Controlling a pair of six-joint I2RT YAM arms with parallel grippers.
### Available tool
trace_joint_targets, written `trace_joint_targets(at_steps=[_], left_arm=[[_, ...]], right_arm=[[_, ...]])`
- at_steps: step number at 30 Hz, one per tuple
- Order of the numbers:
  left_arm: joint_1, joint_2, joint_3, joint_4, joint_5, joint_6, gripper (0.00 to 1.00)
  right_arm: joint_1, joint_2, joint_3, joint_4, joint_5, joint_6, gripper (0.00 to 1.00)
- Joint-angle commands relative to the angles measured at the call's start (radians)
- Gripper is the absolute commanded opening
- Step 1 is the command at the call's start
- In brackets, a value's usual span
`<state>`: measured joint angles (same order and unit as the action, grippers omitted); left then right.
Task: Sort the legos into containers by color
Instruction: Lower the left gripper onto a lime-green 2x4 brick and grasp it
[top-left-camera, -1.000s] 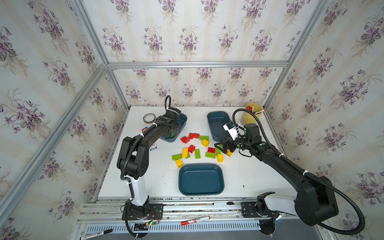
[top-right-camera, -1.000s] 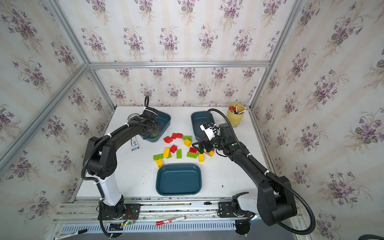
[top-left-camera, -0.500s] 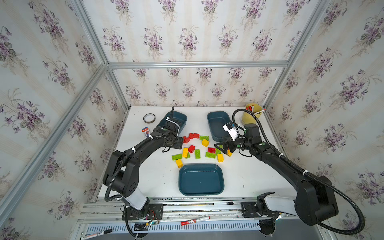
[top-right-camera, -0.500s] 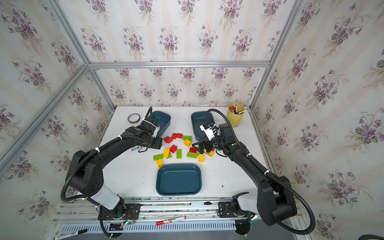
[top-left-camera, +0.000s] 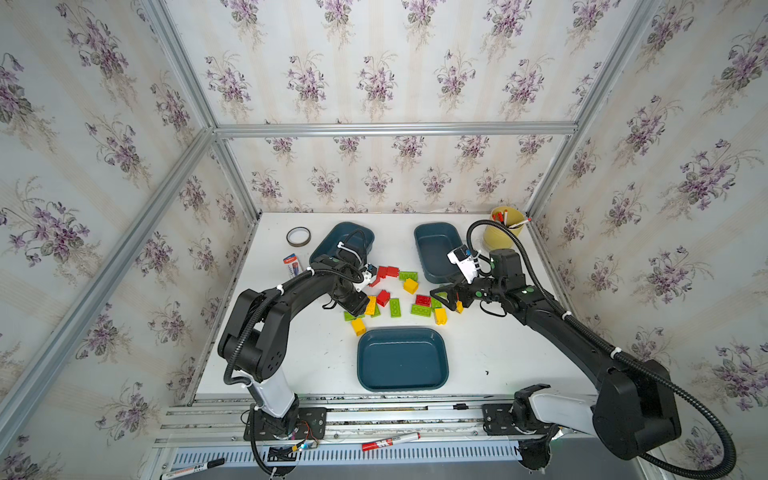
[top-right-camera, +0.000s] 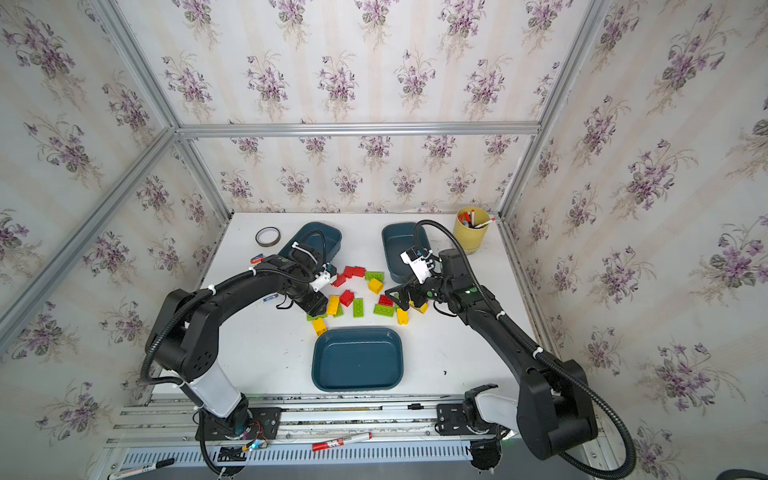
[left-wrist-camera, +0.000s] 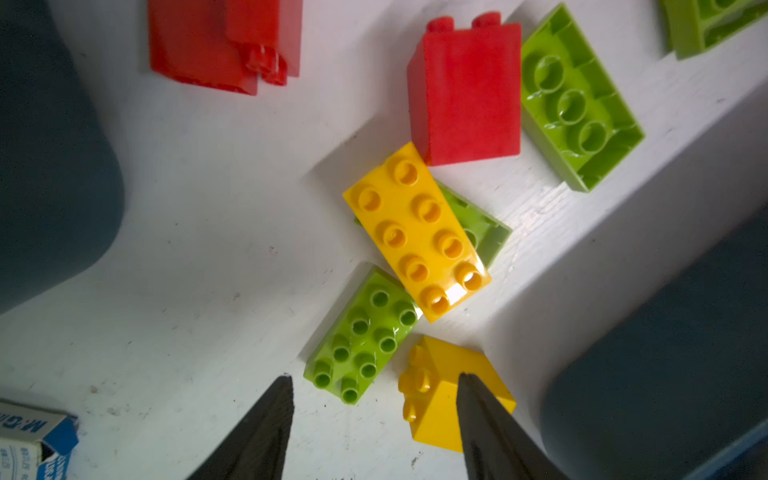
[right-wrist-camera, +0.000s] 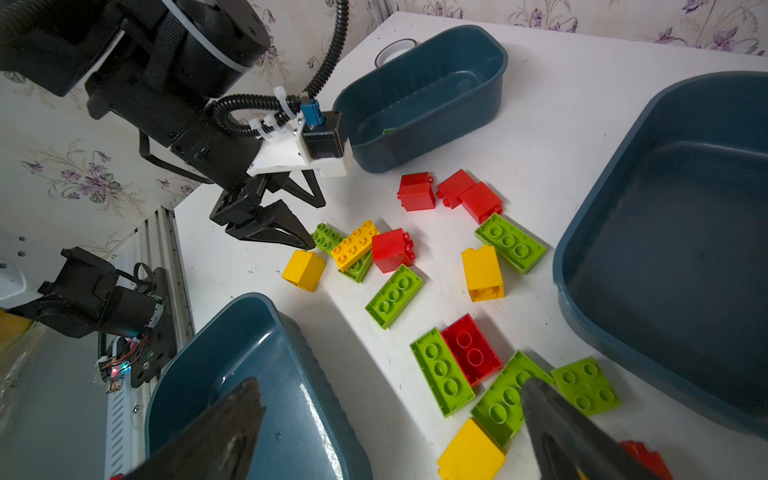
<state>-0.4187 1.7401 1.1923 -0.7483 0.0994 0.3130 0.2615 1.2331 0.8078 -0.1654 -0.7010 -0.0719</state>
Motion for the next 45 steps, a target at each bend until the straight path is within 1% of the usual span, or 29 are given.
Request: trace_joint_targets(at_steps=[1, 5, 8, 15, 25, 32, 33, 34, 39, 45], left_arm=[[0.001, 0.016, 0.003, -0.013, -0.013, 0.087, 0.64], [0.003, 0.041, 0.002, 0.006, -0.044, 0.092, 0.59], [0.004, 0.051, 0.002, 0.022, -0.043, 0.090, 0.56], [0.000, 0.058, -0.022, 0.027, -0.021, 0.108, 0.56], [-0.013, 0.082, -0.033, 0.039, -0.047, 0.128, 0.56], [-0.022, 0.092, -0.023, 0.049, -0.094, 0.134, 0.56], [-0.025, 0.093, -0.024, 0.049, -0.098, 0.138, 0.51], [-0.027, 0.092, -0.024, 0.049, -0.101, 0.146, 0.50], [-0.041, 0.106, -0.015, 0.020, -0.151, 0.179, 0.49], [-0.046, 0.142, 0.031, -0.037, -0.156, 0.193, 0.47]], right_arm=[[0.001, -0.011, -0.003, 0.003, -0.006, -0.008, 1.00], [0.001, -0.014, -0.004, -0.003, -0.006, -0.006, 1.00], [0.001, -0.013, -0.001, -0.003, -0.006, -0.006, 1.00], [0.001, -0.009, 0.001, -0.003, -0.011, -0.006, 1.00], [0.001, 0.000, -0.001, 0.000, -0.018, -0.002, 1.00], [0.001, 0.004, -0.001, 0.003, -0.023, 0.001, 1.00], [0.001, 0.004, -0.001, 0.003, -0.023, 0.001, 1.00], [0.001, 0.004, -0.001, 0.004, -0.023, 0.001, 1.00], [0.001, 0.003, 0.002, 0.004, -0.026, 0.004, 1.00], [0.001, 0.001, 0.004, 0.000, -0.028, 0.007, 1.00]])
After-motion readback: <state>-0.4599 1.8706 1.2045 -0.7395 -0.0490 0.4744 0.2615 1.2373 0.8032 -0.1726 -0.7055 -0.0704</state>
